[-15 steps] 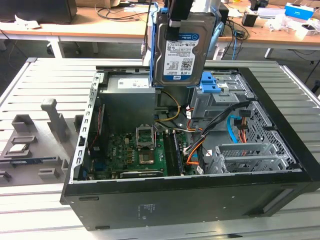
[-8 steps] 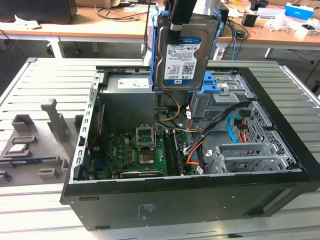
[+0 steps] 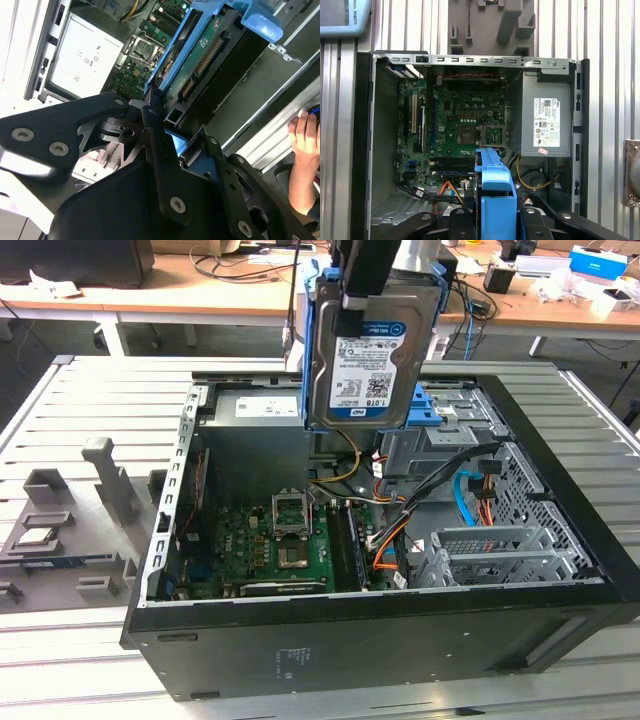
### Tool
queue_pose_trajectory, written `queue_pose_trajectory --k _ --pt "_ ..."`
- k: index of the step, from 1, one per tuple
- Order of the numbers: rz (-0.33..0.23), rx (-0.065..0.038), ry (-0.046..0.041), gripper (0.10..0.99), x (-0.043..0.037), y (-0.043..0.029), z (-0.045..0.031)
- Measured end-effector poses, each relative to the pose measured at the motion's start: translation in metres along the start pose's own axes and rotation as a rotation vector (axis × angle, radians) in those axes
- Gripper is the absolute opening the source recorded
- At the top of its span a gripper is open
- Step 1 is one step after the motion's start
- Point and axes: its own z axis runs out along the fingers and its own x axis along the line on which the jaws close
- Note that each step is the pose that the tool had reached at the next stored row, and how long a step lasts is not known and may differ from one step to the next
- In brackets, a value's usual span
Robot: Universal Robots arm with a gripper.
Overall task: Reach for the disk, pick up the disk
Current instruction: 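Pick up the disk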
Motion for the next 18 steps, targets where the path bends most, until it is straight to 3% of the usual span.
queue_pose_trajectory --k 6,18 --pt "0.000 0.000 0.0000 0.369 0.0093 0.0002 0.0000" --pt "0.000 0.000 0.0000 0.369 0.0389 0.0010 0.0001"
